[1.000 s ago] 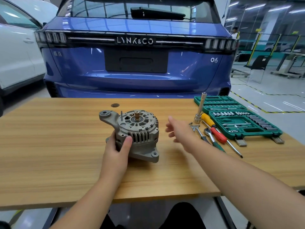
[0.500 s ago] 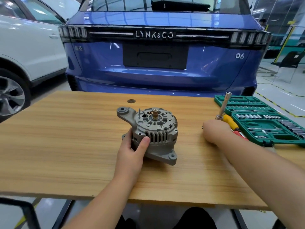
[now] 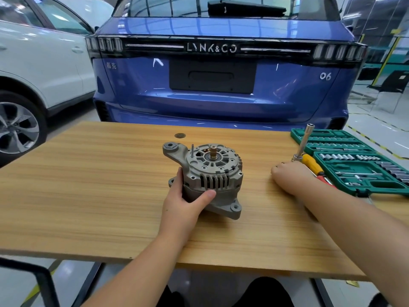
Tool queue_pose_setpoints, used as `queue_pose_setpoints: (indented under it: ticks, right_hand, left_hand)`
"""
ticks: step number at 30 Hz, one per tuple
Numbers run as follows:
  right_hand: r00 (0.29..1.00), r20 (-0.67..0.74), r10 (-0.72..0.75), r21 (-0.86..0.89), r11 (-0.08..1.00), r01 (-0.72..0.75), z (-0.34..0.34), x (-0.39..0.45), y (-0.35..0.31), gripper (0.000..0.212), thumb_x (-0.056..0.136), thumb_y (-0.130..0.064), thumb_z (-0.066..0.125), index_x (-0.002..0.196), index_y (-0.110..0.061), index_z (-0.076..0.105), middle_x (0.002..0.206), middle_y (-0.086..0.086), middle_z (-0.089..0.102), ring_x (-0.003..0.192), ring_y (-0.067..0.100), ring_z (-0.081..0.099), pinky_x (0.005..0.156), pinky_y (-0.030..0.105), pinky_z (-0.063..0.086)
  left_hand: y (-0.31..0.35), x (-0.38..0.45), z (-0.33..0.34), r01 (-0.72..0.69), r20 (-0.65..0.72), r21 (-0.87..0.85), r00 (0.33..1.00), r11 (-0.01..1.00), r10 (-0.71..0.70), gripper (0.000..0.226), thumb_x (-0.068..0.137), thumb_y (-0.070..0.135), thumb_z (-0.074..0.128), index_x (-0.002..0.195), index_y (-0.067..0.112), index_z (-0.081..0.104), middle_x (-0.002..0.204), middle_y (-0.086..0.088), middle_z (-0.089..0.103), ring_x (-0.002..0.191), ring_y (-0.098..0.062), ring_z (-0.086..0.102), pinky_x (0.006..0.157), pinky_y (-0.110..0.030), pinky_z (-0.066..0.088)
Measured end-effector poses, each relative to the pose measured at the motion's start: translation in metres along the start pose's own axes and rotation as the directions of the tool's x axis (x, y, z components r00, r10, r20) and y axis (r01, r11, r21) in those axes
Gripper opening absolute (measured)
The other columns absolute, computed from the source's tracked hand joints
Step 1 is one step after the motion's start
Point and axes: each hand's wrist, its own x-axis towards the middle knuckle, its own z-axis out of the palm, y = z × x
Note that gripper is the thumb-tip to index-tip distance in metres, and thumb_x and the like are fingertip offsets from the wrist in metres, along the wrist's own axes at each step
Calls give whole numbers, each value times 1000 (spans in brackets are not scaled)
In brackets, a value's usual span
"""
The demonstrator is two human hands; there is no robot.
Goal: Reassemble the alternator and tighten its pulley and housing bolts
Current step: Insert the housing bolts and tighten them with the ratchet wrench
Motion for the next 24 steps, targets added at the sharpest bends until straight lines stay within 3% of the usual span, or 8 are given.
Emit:
queue_pose_setpoints:
  ticks: [6, 9, 11, 14, 17, 19, 21, 24]
  right_hand:
    - [996, -84, 21, -14, 1000, -22, 2, -2, -4, 19, 101, -20, 51, 120, -19, 56, 120, 3, 66, 112, 25, 64, 101, 47, 46]
    - [974, -220, 48, 59, 998, -36, -2, -3, -4, 33, 95, -21, 63, 127, -22, 54, 118, 1, 63, 105, 23, 64, 90, 41, 50]
    - [937, -324, 130, 256, 966, -45, -13, -3, -8, 38, 94, -15, 64, 131, -21, 55, 112, 2, 60, 91, 21, 62, 76, 34, 53]
    - [894, -278, 351, 724, 689, -46, -45, -9, -19, 32, 103, -16, 52, 133, -18, 61, 102, -1, 59, 86, 17, 57, 70, 28, 48]
    - [849, -197, 490, 946, 322, 33, -76, -26, -32, 17, 102, -26, 57, 114, -20, 68, 85, -9, 63, 74, 9, 60, 59, 22, 45]
    - [856, -129, 501, 992, 56, 116, -99, -43, -41, 12, 100, -33, 59, 100, -25, 68, 75, -7, 65, 64, 8, 60, 53, 22, 47]
    - [888, -98, 449, 975, -137, 176, -121, -58, -51, 13, 99, -36, 60, 95, -27, 68, 63, -9, 64, 53, 5, 54, 50, 20, 48]
    - [939, -160, 303, 948, -216, 232, -150, -76, -66, 9, 98, -29, 64, 94, -25, 70, 58, -7, 62, 52, 6, 54, 52, 18, 50]
  left_hand:
    - [1, 0, 0, 2, 4, 2, 1000, 1000, -2, 89, 63, 55, 88, 143, 53, 49, 127, 26, 68, 119, 1, 63, 105, -40, 53]
    - [2, 0, 0, 1, -5, 17, 1000, 1000, -1, 93, 62, 58, 87, 146, 51, 48, 126, 28, 68, 118, 5, 62, 106, -37, 52]
    - [3, 0, -1, 3, -4, 21, 1000, 1000, -3, 91, 63, 57, 87, 145, 50, 49, 126, 27, 68, 119, 3, 62, 106, -38, 52]
    - [5, -2, -1, 1, -10, 25, 1000, 1000, 0, 91, 63, 57, 87, 145, 50, 49, 126, 25, 68, 120, 0, 63, 107, -40, 53]
    - [6, -6, -1, -19, -21, 49, 1000, 999, 20, 78, 66, 58, 85, 136, 62, 52, 122, 29, 69, 117, 1, 65, 103, -39, 55]
    - [6, -9, -1, -29, -30, 65, 999, 997, 31, 65, 68, 57, 83, 123, 73, 52, 119, 32, 69, 113, 3, 66, 100, -37, 55]
    - [6, -10, -2, -33, -38, 68, 999, 997, 36, 61, 69, 56, 82, 116, 78, 51, 119, 35, 67, 113, 6, 64, 99, -34, 55]
    - [7, -11, -3, -28, -41, 66, 999, 997, 31, 63, 68, 56, 83, 117, 76, 50, 120, 37, 65, 114, 11, 61, 100, -31, 53]
